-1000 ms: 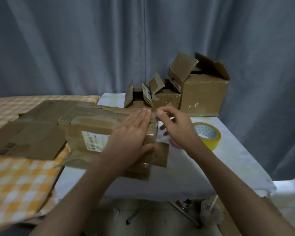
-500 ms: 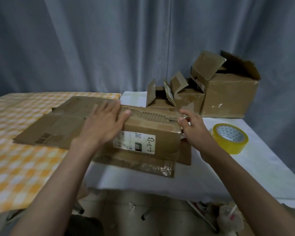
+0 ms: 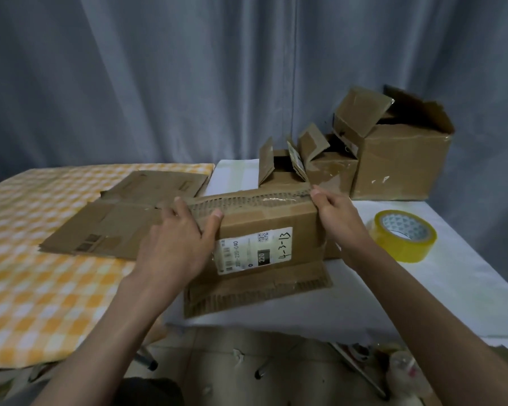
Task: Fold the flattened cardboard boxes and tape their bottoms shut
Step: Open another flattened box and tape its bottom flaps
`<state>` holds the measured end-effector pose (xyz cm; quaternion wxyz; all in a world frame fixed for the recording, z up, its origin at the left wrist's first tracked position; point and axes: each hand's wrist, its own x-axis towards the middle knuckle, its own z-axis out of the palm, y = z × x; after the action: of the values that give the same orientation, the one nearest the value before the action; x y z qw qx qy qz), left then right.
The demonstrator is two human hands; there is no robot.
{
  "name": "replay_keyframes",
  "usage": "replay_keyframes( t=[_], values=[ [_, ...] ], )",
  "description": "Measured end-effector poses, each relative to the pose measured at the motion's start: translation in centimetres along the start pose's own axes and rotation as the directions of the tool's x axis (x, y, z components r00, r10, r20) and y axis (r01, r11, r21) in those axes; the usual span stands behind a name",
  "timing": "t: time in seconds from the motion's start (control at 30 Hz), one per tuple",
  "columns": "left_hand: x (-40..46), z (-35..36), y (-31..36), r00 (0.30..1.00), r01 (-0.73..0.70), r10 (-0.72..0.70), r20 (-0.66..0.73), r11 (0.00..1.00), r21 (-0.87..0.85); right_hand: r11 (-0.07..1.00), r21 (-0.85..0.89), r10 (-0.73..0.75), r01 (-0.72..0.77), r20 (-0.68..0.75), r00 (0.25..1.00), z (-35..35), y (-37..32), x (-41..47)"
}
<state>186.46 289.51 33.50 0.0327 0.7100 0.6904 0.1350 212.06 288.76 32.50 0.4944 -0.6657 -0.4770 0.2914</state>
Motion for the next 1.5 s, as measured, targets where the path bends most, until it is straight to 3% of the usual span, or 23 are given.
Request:
replay_keyframes(
  t=[0.1,0.17,0.23,0.33,0.4,0.53,0.63,0.73,0.83,0.9,0.97,1.03,1.2,1.37,1.5],
  values=[
    [-0.3,0.1,-0.1,1.0,-0.03,0.03,0.006,1.0,0.01,0.999,-0.022,-0.022,0.023,0.057,0.998,-1.2,0.0,0.2],
    [-0.4,0.0,0.0,1.0,-0.025,0.025,-0.003,1.0,0.01,0.966,-0.245,-0.088,0.085,-0.001,0.996,-3.5,0.7,0.6],
    [-0.6,-0.2,0.1,0.998,-0.048,0.05,-0.048,0.998,0.035,0.868,-0.495,-0.079,0.03,-0.079,0.994,-6.3,2.2,1.2],
    [-0.6,-0.7,0.4,0.99,-0.092,0.103,-0.094,0.99,0.107,0.641,-0.756,0.083,-0.132,-0.102,0.991,-9.6,4.2,1.5],
    [-0.4,-1.5,1.0,0.983,-0.13,0.143,-0.114,0.985,0.114,0.523,-0.838,0.158,-0.153,-0.081,0.984,-10.6,5.3,1.2],
    [-0.2,-2.8,3.9,0.942,-0.294,0.296,-0.157,0.955,0.034,0.484,-0.87,0.126,-0.097,-0.04,0.991,-11.2,7.4,0.5],
    [-0.5,-3.3,7.1,0.896,-0.439,0.427,-0.123,0.893,-0.098,0.537,-0.839,0.028,-0.087,-0.086,0.996,-11.6,7.3,0.0],
    [-0.9,-3.4,10.5,0.833,-0.551,0.544,-0.102,0.798,-0.243,0.686,-0.725,-0.096,-0.051,-0.16,0.982,-11.9,5.8,-1.0],
    [-0.9,-3.1,13.6,0.799,-0.588,0.589,-0.121,0.721,-0.367,0.902,-0.427,-0.163,0.068,-0.191,0.968,-12.2,4.3,-2.2],
    [-0.6,-2.8,15.3,0.792,-0.59,0.596,-0.132,0.691,-0.417,0.977,-0.158,-0.171,0.145,-0.163,0.972,-12.2,3.5,-3.2],
    [-0.3,-2.4,16.6,0.786,-0.595,0.601,-0.147,0.67,-0.443,0.979,-0.018,-0.203,0.202,-0.109,0.973,-12.3,3.2,-4.0],
    [-0.1,-2.1,17.7,0.784,-0.597,0.598,-0.164,0.657,-0.461,0.971,0.018,-0.238,0.239,-0.056,0.97,-12.4,3.3,-4.4],
    [-0.5,-2.0,19.4,0.763,-0.619,0.629,-0.148,0.643,-0.451,0.957,0.018,-0.29,0.29,0.008,0.957,-13.1,3.4,-5.4],
    [-1.6,-2.3,20.2,0.741,-0.657,0.634,-0.219,0.619,-0.43,0.944,-0.012,-0.329,0.329,0.045,0.943,-13.4,3.2,-6.3],
    [-2.4,-2.7,20.6,0.785,-0.615,0.546,-0.295,0.621,-0.486,0.938,-0.032,-0.343,0.345,0.057,0.938,-13.5,2.8,-7.0]
  ],
)
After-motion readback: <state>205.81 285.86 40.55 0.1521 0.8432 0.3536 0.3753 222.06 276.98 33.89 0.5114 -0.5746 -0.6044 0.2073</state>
